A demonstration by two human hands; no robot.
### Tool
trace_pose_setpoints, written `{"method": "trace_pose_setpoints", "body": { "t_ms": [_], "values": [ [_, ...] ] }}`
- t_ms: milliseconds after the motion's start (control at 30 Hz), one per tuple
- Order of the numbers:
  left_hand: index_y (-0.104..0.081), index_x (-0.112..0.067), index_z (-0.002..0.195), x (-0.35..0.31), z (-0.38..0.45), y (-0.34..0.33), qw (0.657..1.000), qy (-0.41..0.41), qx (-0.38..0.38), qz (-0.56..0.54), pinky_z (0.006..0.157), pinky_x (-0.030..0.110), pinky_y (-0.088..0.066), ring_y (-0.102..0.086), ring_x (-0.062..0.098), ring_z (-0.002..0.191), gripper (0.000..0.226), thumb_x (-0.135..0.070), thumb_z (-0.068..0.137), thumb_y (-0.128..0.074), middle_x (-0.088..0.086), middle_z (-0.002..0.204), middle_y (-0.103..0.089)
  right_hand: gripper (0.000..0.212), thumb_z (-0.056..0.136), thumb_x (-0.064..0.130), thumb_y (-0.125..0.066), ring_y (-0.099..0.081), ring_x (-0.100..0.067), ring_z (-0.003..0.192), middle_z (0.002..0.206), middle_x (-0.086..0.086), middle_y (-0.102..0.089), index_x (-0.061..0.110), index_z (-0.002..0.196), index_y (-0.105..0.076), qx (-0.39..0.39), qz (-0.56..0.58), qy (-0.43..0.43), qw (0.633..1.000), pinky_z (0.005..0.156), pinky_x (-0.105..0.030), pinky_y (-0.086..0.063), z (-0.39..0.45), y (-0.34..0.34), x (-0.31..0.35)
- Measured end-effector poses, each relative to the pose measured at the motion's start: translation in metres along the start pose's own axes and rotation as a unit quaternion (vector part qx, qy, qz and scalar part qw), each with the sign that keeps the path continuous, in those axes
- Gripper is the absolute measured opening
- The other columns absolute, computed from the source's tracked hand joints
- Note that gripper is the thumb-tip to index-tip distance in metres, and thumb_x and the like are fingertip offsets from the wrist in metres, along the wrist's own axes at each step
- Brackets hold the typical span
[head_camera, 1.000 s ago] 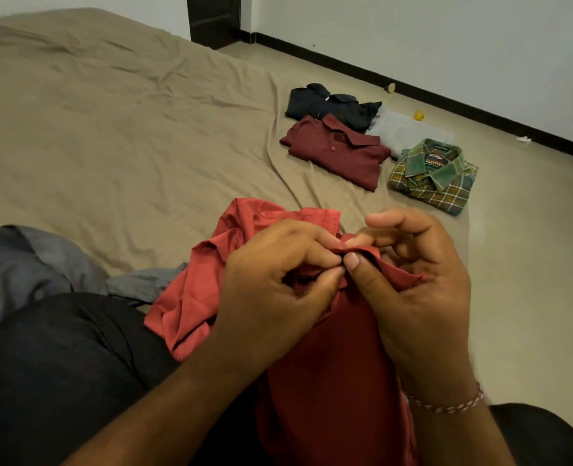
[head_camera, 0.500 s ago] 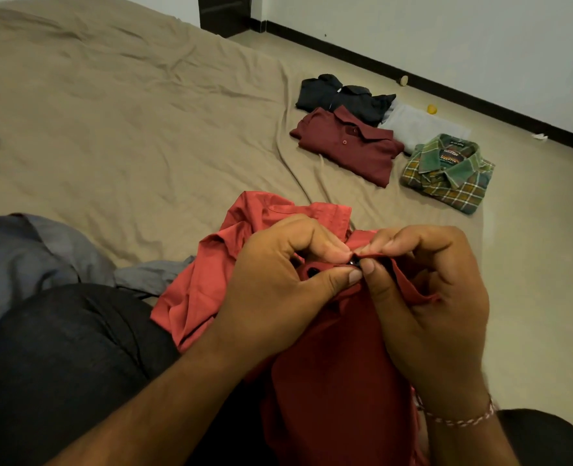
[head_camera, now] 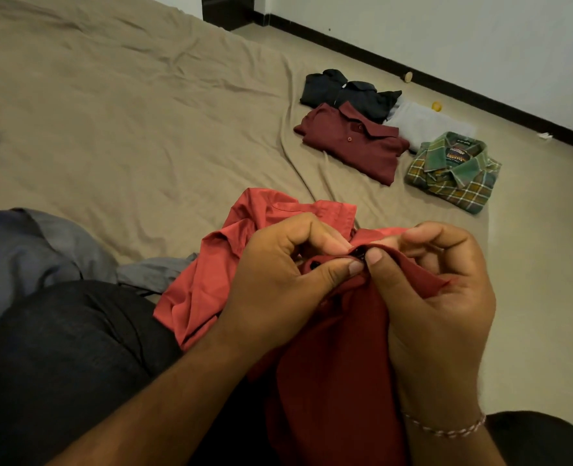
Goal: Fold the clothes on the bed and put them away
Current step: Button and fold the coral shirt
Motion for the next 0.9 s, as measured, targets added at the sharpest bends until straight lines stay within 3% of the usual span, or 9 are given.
{"method": "trace_pose_setpoints", "body": {
  "t_ms": [100, 267, 567, 667, 767, 900],
  "values": [
    [-0.069, -0.011, 0.080, -0.004, -0.001, 0.002, 0.998, -0.049, -0.012, 0.044, 0.075, 0.032, -0.055, -0.071, 0.021, 0.086, 0.019, -0.006, 0.080, -0.087, -0.001, 0.088, -0.072, 0.037, 0.083, -0.011, -0.075, -0.070, -0.006, 0.087, 0.093, 0.004, -0.067, 0.015, 0.100, -0.056, 0.001, -0.089, 0.108, 0.990, 0.080, -0.018, -0.055, -0.007, 0.001, 0.006],
    [-0.068, 0.000, 0.075, -0.016, -0.006, 0.002, 0.980, -0.154, -0.013, 0.124, 0.076, 0.026, -0.051, -0.067, 0.015, 0.087, 0.017, 0.001, 0.080, -0.084, 0.004, 0.087, -0.069, 0.041, 0.087, -0.010, -0.073, -0.070, -0.012, 0.100, 0.101, 0.000, -0.064, 0.022, 0.104, -0.054, 0.054, -0.144, 0.223, 0.963, 0.087, -0.028, -0.055, -0.012, 0.007, 0.009],
    [-0.066, 0.001, 0.074, -0.018, -0.012, 0.003, 0.971, -0.189, -0.047, 0.135, 0.074, 0.036, -0.050, -0.067, 0.016, 0.084, 0.019, -0.007, 0.086, -0.079, 0.002, 0.087, -0.069, 0.038, 0.080, -0.011, -0.074, -0.071, -0.010, 0.108, 0.097, -0.001, -0.067, 0.017, 0.095, -0.054, 0.076, -0.163, 0.278, 0.944, 0.090, -0.023, -0.054, -0.015, 0.012, 0.014],
    [-0.069, -0.002, 0.076, -0.021, -0.010, 0.003, 0.973, -0.179, -0.042, 0.142, 0.075, 0.032, -0.050, -0.067, 0.014, 0.084, 0.015, -0.004, 0.083, -0.082, 0.000, 0.087, -0.070, 0.040, 0.081, -0.015, -0.077, -0.071, -0.005, 0.098, 0.092, 0.002, -0.067, 0.015, 0.093, -0.054, 0.052, -0.145, 0.219, 0.963, 0.086, -0.021, -0.055, -0.014, 0.012, 0.014],
    [-0.074, -0.009, 0.091, -0.022, -0.007, 0.007, 0.973, -0.165, -0.035, 0.156, 0.076, 0.024, -0.049, -0.066, 0.005, 0.087, 0.011, -0.006, 0.085, -0.083, -0.005, 0.090, -0.071, 0.031, 0.080, -0.011, -0.077, -0.068, -0.002, 0.082, 0.086, 0.002, -0.068, 0.010, 0.096, -0.061, 0.021, -0.056, 0.058, 0.997, 0.076, -0.018, -0.055, -0.008, 0.008, 0.010],
    [-0.080, -0.009, 0.096, -0.016, -0.005, 0.011, 0.944, -0.240, -0.035, 0.225, 0.081, 0.034, -0.052, -0.068, 0.011, 0.091, 0.007, -0.013, 0.090, -0.079, -0.002, 0.095, -0.073, 0.015, 0.080, 0.006, -0.079, -0.073, -0.028, 0.096, 0.096, -0.007, -0.077, 0.016, 0.088, -0.074, 0.000, 0.032, -0.097, 0.995, 0.095, -0.046, -0.058, -0.003, 0.005, 0.003]
  ]
}}
Point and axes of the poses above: each hand's wrist, its own z-axis towards the middle knuckle, its own y-axis out of the back of the hand, x = y × z, the point moved 2 cm from there along z, towards the middle knuckle
